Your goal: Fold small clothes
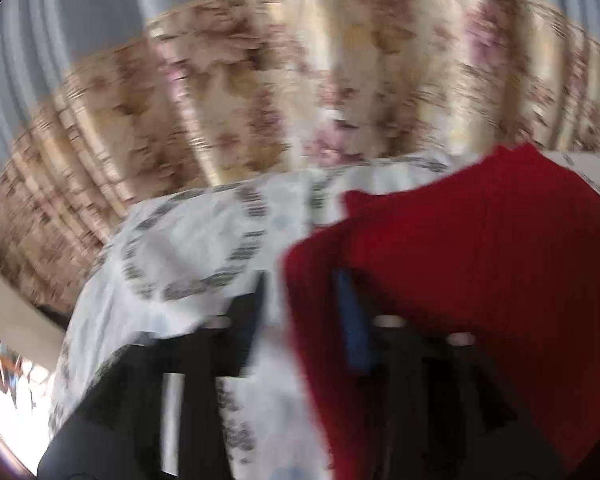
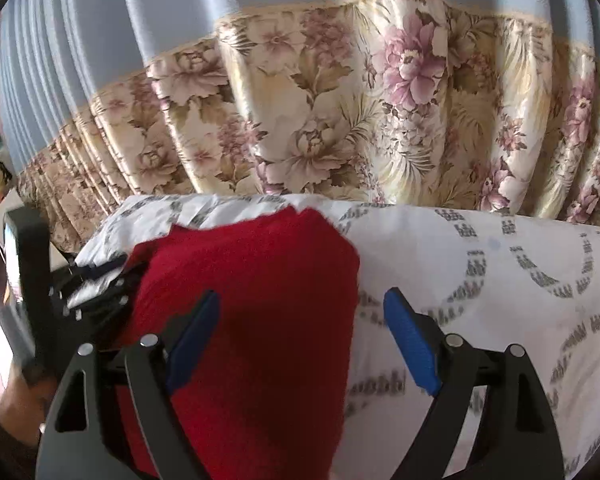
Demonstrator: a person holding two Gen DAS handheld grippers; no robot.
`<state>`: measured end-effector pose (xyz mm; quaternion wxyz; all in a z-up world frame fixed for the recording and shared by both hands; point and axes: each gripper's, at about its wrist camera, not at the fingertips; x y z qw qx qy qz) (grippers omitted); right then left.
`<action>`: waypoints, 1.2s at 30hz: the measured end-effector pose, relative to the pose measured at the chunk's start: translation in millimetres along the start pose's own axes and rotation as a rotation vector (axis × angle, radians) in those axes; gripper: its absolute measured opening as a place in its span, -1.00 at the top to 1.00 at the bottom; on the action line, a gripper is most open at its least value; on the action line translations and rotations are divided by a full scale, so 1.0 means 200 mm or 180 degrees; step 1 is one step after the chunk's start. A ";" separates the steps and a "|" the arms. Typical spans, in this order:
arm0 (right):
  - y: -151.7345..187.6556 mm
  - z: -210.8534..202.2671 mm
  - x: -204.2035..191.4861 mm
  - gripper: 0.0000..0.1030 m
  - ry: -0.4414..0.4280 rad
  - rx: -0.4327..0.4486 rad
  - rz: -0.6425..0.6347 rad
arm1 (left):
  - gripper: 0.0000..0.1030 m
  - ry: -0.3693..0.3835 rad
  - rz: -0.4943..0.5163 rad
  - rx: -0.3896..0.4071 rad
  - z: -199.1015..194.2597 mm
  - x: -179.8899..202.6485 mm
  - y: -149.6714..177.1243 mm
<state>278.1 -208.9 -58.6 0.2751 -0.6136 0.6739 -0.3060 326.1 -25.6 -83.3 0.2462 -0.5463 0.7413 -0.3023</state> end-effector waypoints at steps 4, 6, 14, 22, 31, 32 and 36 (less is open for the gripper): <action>0.11 -0.17 -0.04 -0.64 0.0007 0.0079 -0.0219 | -0.59 0.0029 -0.0287 0.0181 -0.21 -0.08 0.04; 0.16 -0.24 -0.04 -0.64 0.0040 0.0109 -0.0245 | -0.76 0.0080 -0.0417 0.0264 -0.35 -0.09 0.10; 0.42 -0.36 -0.01 -0.64 0.0068 0.0040 -0.0180 | -0.80 0.0294 -0.0592 0.0379 -0.62 0.07 0.40; 0.51 -0.39 0.00 -0.64 0.0056 -0.0009 -0.0085 | 0.79 0.0618 -0.0584 0.0139 -0.58 0.20 0.54; 0.59 -0.24 0.06 -0.61 0.0128 -0.0322 -0.0110 | 0.57 0.0510 -0.0596 0.0098 -0.56 0.19 0.61; 0.59 -0.24 0.06 -0.61 0.0111 -0.0322 -0.0093 | 0.47 0.0494 -0.0578 0.0100 -0.56 0.18 0.61; 0.51 -0.36 0.08 -0.63 0.0049 -0.0140 -0.0070 | -0.31 0.0405 -0.0525 0.0251 -0.70 0.13 0.53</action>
Point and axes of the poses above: each gripper's, at about its wrist camera, not at the fingertips, and z roughly the way its jaws point, x to its right, y to its underside, and after that the axes turned 14 degrees about y, right-handed
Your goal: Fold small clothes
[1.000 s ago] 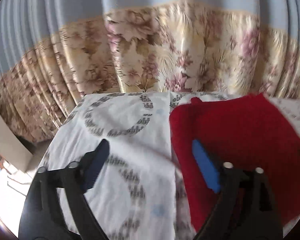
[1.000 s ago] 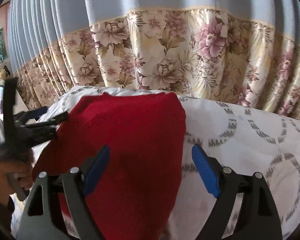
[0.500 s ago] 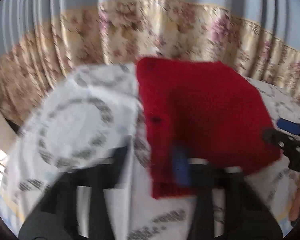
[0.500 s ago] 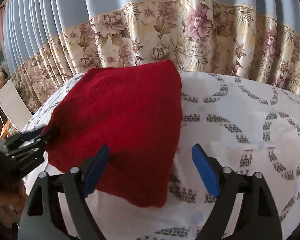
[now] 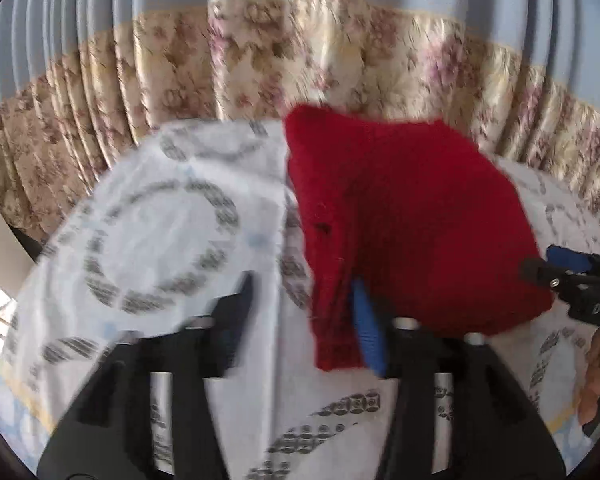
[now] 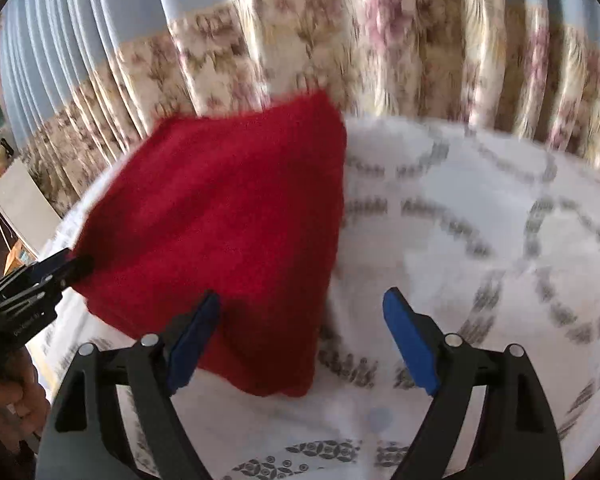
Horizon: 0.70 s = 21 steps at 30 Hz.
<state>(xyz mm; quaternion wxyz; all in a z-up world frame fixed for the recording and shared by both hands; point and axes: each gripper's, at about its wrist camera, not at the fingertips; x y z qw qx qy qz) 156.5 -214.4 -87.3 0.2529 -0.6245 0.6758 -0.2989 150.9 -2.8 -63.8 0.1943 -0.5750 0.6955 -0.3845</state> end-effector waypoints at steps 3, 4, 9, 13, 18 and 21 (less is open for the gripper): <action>-0.14 -0.06 0.04 -0.63 0.0059 0.0182 0.0034 | -0.62 -0.0076 0.0150 0.0224 -0.09 0.01 -0.13; -0.18 -0.06 0.04 -0.64 0.0067 0.0194 0.0069 | -0.67 -0.0091 0.0127 0.0316 -0.11 0.01 -0.19; -0.36 0.06 0.01 -0.63 0.0059 0.0102 0.0137 | -0.83 -0.0065 -0.0014 0.0015 0.12 -0.02 -0.42; -0.42 0.22 -0.05 -0.63 0.0021 -0.0053 0.0205 | -0.83 0.0029 -0.0105 -0.0312 0.38 -0.05 -0.44; -0.39 0.41 -0.11 -0.71 0.0010 -0.0321 0.0235 | -0.92 0.0236 -0.0273 -0.0584 0.57 -0.10 -0.33; -0.37 0.48 -0.10 -0.76 -0.0021 -0.0363 0.0317 | -0.92 0.0482 -0.0503 -0.0600 0.60 -0.17 -0.31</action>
Point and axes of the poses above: each gripper's, at about its wrist camera, not at the fingertips, and z roughly the way its jaws point, x to its right, y to its underside, and after that the axes turned 14 degrees about y, right-handed
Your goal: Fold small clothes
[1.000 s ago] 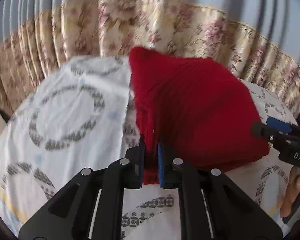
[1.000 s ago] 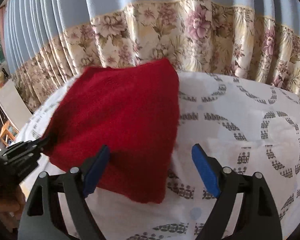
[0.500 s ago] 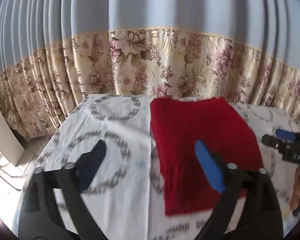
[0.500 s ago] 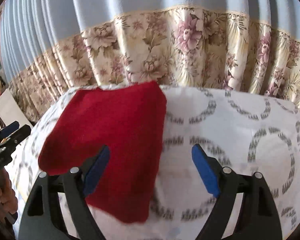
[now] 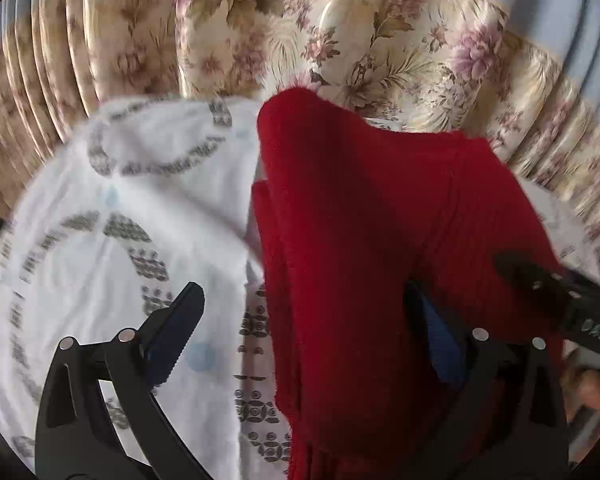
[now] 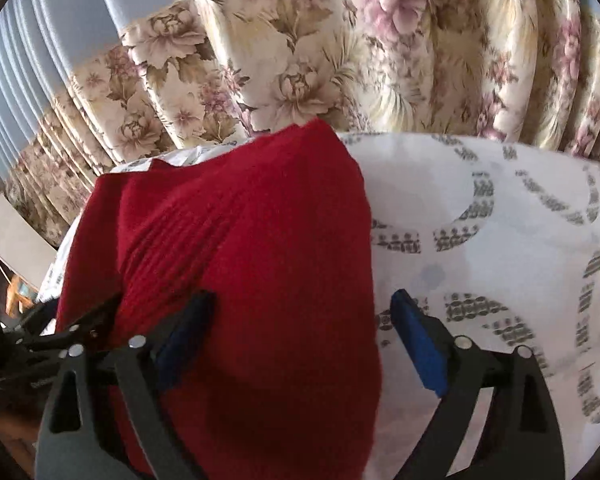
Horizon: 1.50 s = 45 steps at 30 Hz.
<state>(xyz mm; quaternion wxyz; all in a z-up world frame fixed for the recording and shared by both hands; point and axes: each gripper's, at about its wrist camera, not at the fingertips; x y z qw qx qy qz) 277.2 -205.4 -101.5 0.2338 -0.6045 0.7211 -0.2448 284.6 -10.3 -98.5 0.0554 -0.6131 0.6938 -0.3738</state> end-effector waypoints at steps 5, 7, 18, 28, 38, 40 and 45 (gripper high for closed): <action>0.02 0.03 -0.01 -0.60 -0.0187 -0.0035 0.0000 | -0.88 0.0184 -0.0054 -0.0027 0.02 -0.03 0.03; 0.02 0.03 -0.01 -0.53 -0.0216 -0.0025 -0.0007 | -0.69 0.0270 -0.0052 -0.0030 0.02 -0.01 0.03; 0.03 -0.02 -0.03 -0.06 -0.0239 0.0214 -0.0063 | 0.24 0.0085 0.0123 0.0179 0.00 0.15 0.07; 0.00 -0.08 -0.02 0.11 -0.0345 0.0339 -0.0100 | 0.34 -0.0058 0.0236 0.0280 -0.04 0.24 0.05; -0.13 -0.33 0.24 0.12 -0.0207 0.0617 -0.0189 | 0.35 0.0167 0.0480 0.0417 -0.12 0.62 -0.07; -0.17 -0.39 0.37 0.11 -0.0113 0.0639 -0.0210 | 0.34 0.0250 0.0505 0.0406 -0.08 0.75 -0.08; -0.22 -0.45 0.74 0.11 0.0203 0.0617 -0.0217 | 0.34 0.0428 0.0577 0.0315 0.12 1.10 -0.05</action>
Point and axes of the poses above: each gripper's, at about its wrist camera, not at the fingertips, and z roughly the way its jaws point, x to its right, y to its underside, and after that the axes turned 14 degrees about y, right-handed
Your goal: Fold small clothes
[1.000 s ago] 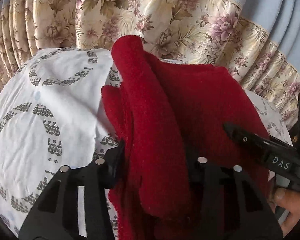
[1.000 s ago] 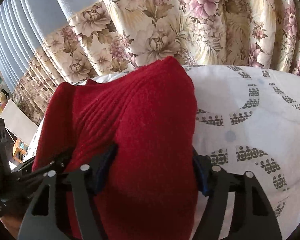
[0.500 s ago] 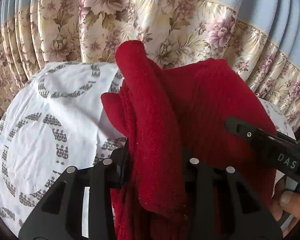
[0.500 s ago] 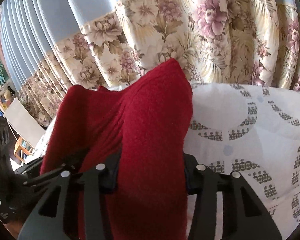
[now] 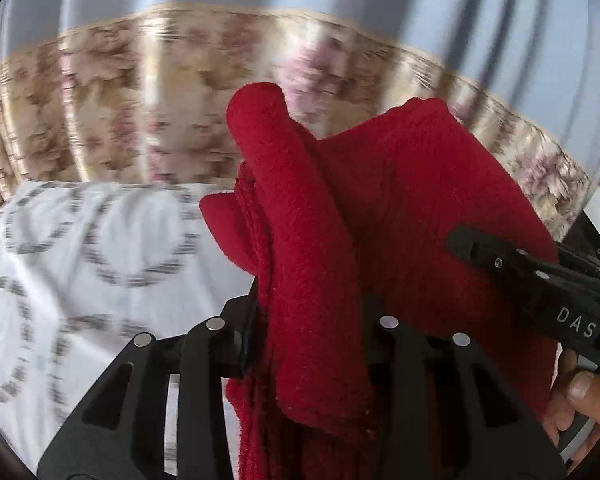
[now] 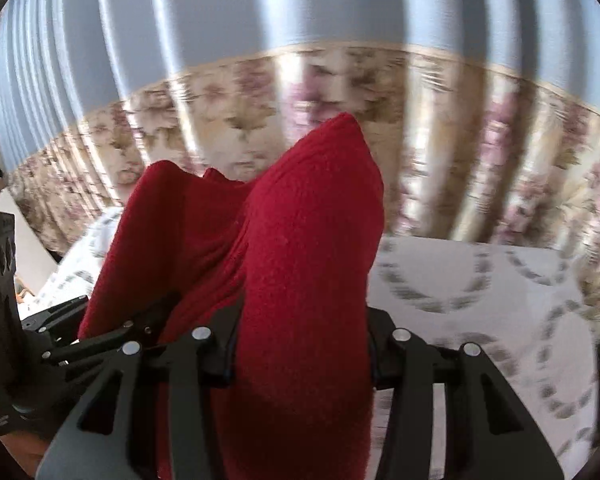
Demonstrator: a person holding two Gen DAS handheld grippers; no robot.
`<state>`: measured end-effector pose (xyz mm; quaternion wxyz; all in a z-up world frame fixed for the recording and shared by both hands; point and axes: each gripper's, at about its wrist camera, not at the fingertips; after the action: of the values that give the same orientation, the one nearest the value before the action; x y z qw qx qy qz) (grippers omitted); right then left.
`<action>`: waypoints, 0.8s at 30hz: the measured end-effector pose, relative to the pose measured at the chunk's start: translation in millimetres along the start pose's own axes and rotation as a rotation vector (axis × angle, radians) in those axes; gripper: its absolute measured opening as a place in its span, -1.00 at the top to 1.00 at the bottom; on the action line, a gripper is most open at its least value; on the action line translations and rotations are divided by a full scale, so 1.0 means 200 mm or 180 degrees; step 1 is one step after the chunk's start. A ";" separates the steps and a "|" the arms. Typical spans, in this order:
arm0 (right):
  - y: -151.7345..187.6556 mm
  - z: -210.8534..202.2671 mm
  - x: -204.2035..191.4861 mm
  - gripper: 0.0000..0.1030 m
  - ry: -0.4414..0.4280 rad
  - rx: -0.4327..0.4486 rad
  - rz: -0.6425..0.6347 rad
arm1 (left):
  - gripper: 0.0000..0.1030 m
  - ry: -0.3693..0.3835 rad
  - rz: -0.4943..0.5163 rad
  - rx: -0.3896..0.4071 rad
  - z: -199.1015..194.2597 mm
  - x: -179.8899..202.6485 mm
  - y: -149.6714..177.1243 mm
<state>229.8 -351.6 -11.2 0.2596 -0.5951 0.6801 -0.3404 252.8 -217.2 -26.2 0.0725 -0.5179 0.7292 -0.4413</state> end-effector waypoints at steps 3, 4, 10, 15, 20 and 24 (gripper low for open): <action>0.03 0.07 0.19 0.11 -0.0101 -0.0031 0.0019 | 0.33 0.0036 -0.0035 -0.0103 0.16 0.10 0.03; 0.07 0.15 0.28 0.11 -0.0140 -0.0119 0.0068 | 0.33 0.0033 -0.0041 -0.0157 0.24 0.12 0.04; 0.25 0.42 0.46 -0.37 -0.0042 -0.0334 0.0358 | -0.14 -0.0235 0.0047 -0.0183 0.41 0.13 0.17; 0.27 0.34 0.43 -0.60 0.0134 -0.0240 0.0360 | -0.85 -0.0333 0.0052 -0.0195 0.34 0.00 0.16; 0.32 0.13 0.39 -0.67 0.0286 -0.0169 0.0401 | -0.85 -0.0261 0.0241 0.0015 0.10 -0.03 0.17; 0.38 -0.10 0.26 -0.83 0.0353 0.0018 0.0340 | -0.94 -0.0323 0.0405 0.0408 -0.25 -0.05 0.27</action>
<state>158.4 -396.0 -55.5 0.2410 -0.5374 0.7233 -0.3605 192.5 -176.7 -38.9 0.1702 -0.4865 0.7263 -0.4548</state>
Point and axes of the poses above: each gripper's, at about its wrist camera, not at the fingertips, and z roughly the way its jaws point, x to its right, y to its underside, and after that the axes turned 14 degrees about y, right-handed
